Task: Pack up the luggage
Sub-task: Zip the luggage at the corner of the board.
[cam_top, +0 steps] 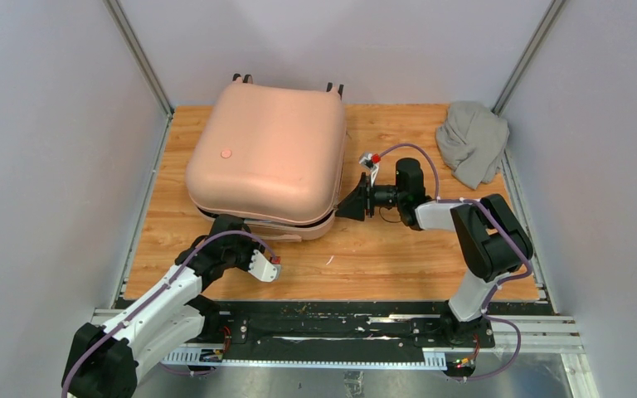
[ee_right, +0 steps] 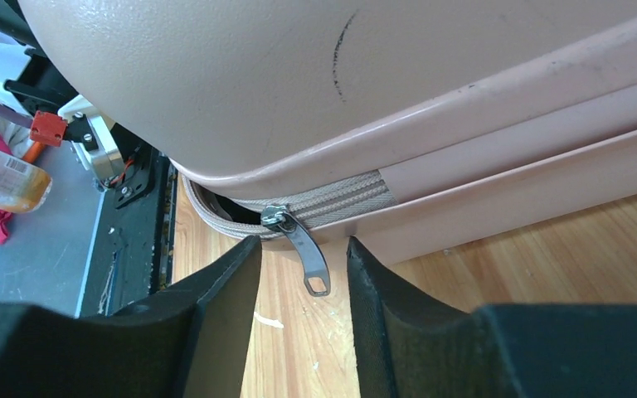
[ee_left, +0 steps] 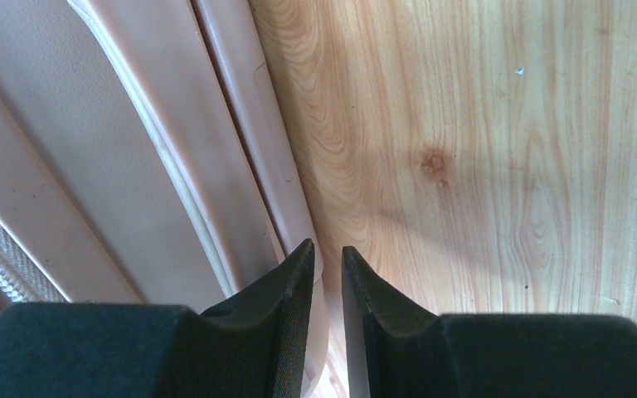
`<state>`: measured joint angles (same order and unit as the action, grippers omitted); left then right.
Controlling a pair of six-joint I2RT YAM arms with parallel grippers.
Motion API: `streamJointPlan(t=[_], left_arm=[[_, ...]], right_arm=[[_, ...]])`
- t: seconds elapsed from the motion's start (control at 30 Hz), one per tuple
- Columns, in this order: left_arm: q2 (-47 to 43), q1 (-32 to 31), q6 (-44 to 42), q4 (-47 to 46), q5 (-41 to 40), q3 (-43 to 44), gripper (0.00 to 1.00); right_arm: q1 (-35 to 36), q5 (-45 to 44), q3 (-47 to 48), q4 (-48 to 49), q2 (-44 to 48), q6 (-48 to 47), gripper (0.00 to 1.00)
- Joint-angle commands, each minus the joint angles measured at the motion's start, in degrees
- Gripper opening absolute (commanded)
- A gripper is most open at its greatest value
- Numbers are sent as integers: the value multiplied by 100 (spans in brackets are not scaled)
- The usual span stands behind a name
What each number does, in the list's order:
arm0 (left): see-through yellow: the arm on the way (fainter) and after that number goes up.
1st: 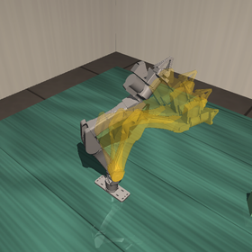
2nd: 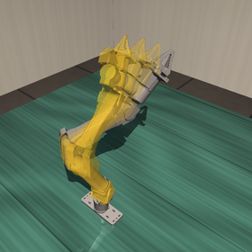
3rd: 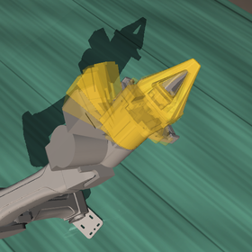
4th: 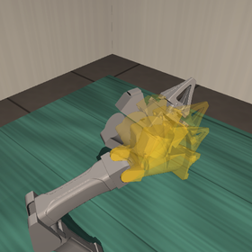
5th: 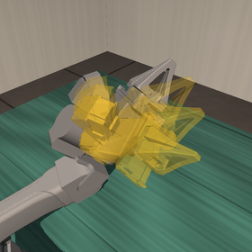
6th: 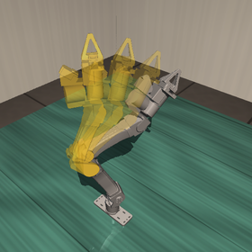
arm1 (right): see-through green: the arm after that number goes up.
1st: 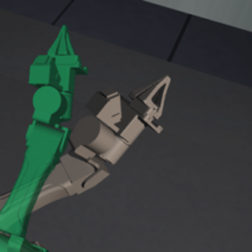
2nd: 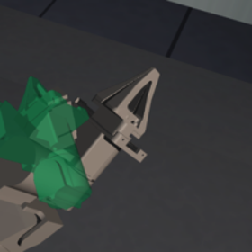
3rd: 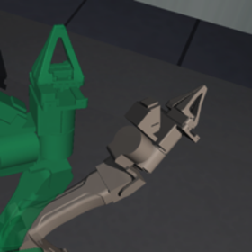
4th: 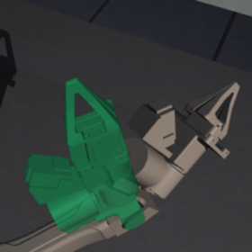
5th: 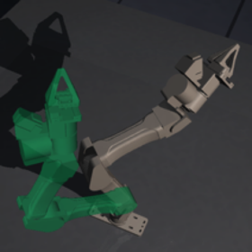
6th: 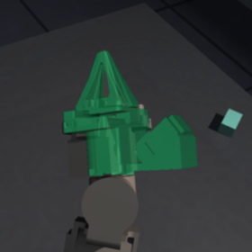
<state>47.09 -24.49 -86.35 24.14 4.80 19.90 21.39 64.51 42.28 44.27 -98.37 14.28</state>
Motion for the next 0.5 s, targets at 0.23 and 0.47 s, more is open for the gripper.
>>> streamJointPlan(t=[0.23,0.47], left_arm=[[-30,7,-83,-1157,111,293,27],[113,-89,167,-1270,64,382,26]], right_arm=[[119,-42,-51,73,145,185,18],[292,-103,-104,-339,359,77,0]])
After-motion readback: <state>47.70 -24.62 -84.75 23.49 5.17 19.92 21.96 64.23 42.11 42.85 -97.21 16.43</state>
